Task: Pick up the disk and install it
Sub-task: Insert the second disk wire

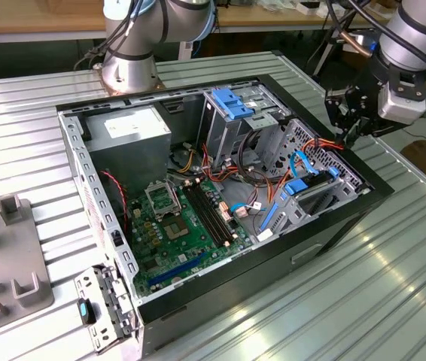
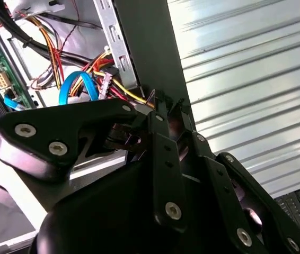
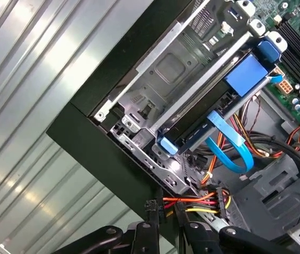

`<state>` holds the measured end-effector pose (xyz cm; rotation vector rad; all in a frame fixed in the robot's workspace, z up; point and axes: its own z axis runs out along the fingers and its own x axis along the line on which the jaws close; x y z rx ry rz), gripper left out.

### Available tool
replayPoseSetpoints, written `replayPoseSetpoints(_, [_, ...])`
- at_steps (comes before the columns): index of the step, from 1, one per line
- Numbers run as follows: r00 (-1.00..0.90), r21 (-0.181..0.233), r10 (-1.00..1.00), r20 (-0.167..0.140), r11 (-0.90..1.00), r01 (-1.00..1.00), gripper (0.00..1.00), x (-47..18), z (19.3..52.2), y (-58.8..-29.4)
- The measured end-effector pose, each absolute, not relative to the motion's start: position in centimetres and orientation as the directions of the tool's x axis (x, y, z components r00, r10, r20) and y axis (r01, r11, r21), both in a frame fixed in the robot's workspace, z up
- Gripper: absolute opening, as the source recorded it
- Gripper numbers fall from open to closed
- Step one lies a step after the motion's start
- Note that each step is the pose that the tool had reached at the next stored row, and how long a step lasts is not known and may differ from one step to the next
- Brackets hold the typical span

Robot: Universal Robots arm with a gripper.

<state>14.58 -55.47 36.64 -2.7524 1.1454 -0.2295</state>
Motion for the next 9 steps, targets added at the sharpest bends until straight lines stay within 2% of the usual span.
replayPoseSetpoints(9, [0.734, -0.159, -0.676, 0.06, -0.732, -0.662, 0.25, 15.42, 37.5, -54.89])
